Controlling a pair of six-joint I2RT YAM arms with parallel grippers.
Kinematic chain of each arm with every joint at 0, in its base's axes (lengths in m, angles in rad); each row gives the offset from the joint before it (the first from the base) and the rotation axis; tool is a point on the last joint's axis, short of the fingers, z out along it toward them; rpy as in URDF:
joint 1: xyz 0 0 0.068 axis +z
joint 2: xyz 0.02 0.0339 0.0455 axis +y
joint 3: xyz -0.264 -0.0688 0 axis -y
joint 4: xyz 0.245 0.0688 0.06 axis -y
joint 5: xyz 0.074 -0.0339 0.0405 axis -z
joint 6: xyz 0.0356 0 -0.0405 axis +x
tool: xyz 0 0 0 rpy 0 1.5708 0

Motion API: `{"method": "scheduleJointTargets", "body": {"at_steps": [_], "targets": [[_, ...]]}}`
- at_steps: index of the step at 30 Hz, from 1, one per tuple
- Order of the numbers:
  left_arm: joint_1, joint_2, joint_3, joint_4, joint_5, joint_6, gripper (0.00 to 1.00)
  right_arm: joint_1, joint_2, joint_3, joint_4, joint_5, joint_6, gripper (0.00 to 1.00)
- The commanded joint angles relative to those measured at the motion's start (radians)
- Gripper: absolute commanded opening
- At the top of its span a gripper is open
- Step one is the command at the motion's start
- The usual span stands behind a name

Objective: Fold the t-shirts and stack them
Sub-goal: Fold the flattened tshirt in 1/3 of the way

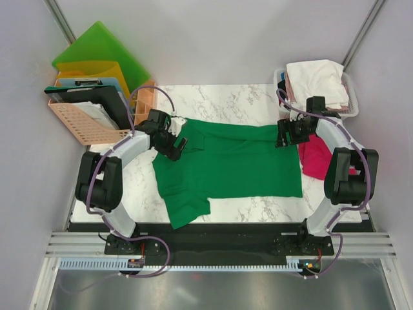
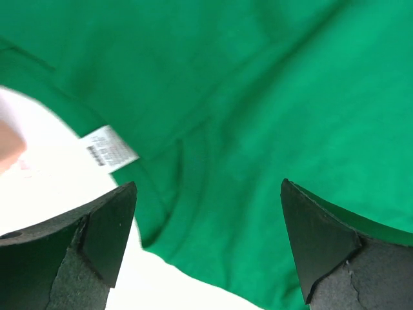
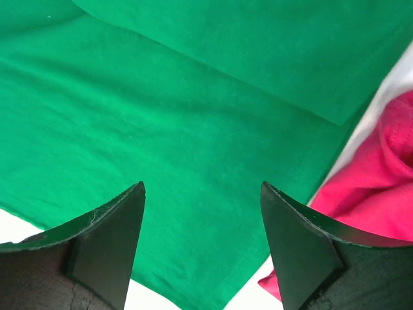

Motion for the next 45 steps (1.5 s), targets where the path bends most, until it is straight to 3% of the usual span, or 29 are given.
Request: {"method": "scheduleJointTargets", "body": {"at_steps": [1,4,9,13,15,16,19,21,22,23,28,32,45], "targets": [[-0.002,0.036,0.044,0.079,-0.138,-0.04,1.0,-0.004,-0.018,0.001,0.043,-0.033,0.019,0.79],[-0.002,0.091,0.096,0.081,-0.224,-0.076,1.0,-0.004,-0.027,-0.019,0.055,-0.046,0.018,0.78],[-0.002,0.149,0.148,0.066,-0.187,-0.093,1.0,-0.004,-0.016,-0.039,0.072,-0.032,0.009,0.75],[-0.002,0.204,0.182,0.056,-0.18,-0.096,0.94,-0.004,-0.001,-0.05,0.075,-0.043,0.006,0.71],[-0.002,0.223,0.202,0.043,-0.158,-0.105,0.78,-0.003,0.007,-0.056,0.075,-0.043,0.001,0.69],[-0.002,0.226,0.205,0.041,-0.154,-0.106,0.64,-0.003,0.007,-0.059,0.077,-0.043,-0.002,0.69],[-0.002,0.241,0.217,0.032,-0.155,-0.105,0.5,-0.004,0.014,-0.063,0.075,-0.044,-0.007,0.68],[-0.002,0.242,0.219,0.032,-0.151,-0.105,0.34,-0.004,0.024,-0.062,0.075,-0.044,-0.007,0.67],[-0.002,0.245,0.219,0.03,-0.149,-0.105,0.13,-0.004,0.027,-0.059,0.072,-0.046,-0.007,0.66],[-0.002,0.246,0.222,0.03,-0.151,-0.108,0.07,-0.004,0.031,-0.057,0.071,-0.046,-0.007,0.66],[0.0,0.252,0.231,0.024,-0.155,-0.106,0.02,-0.004,0.044,-0.054,0.061,-0.052,-0.011,0.63],[-0.002,0.257,0.23,0.023,-0.16,-0.106,0.05,-0.004,0.034,-0.063,0.063,-0.059,-0.022,0.58],[0.012,0.245,0.187,0.02,-0.161,-0.123,0.04,0.016,0.013,0.047,0.084,-0.037,0.049,0.59]]}}
